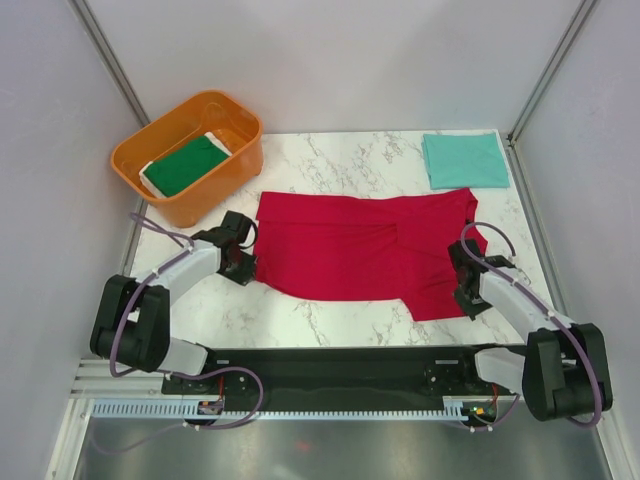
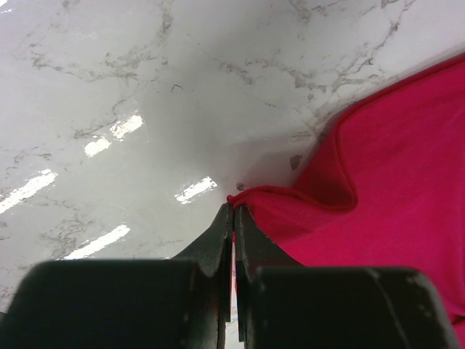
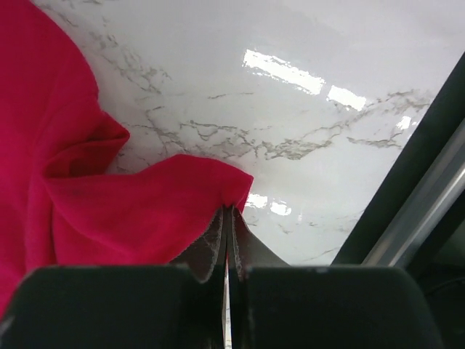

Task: Fold and stack the t-shirts
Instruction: Fold the tshirt

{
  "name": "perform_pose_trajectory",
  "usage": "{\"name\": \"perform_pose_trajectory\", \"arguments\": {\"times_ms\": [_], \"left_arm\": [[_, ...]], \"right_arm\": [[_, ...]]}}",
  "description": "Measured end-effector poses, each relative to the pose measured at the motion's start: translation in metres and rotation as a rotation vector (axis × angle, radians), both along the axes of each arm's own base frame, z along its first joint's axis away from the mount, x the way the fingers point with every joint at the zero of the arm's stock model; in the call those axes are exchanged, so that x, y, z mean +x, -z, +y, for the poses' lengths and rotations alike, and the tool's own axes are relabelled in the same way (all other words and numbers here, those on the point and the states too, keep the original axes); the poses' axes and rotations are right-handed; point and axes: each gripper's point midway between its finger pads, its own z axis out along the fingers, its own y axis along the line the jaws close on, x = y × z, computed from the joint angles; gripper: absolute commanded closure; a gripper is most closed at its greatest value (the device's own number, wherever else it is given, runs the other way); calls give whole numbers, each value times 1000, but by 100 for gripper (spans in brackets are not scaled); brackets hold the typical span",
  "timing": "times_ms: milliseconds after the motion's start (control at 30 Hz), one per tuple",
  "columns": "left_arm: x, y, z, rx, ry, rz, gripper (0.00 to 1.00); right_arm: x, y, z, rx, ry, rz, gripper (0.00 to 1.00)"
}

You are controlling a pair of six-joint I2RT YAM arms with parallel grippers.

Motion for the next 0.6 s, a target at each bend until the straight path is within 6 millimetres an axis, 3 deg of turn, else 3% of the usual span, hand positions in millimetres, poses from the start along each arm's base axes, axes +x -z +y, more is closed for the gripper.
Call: {"name": "perform_pose_trajectory", "arguments": {"times_ms": [133, 333, 600], "left_arm": [[3, -13, 0, -11, -1, -47, 98], [9, -49, -2, -31, 7, -185, 98], [-13, -76, -13, -3, 80, -273, 98]], "right_arm": [[0, -14, -5, -20, -26, -47, 100], [9, -59, -5, -25, -63, -138, 100], [13, -117, -7, -30, -102, -250, 100]]}}
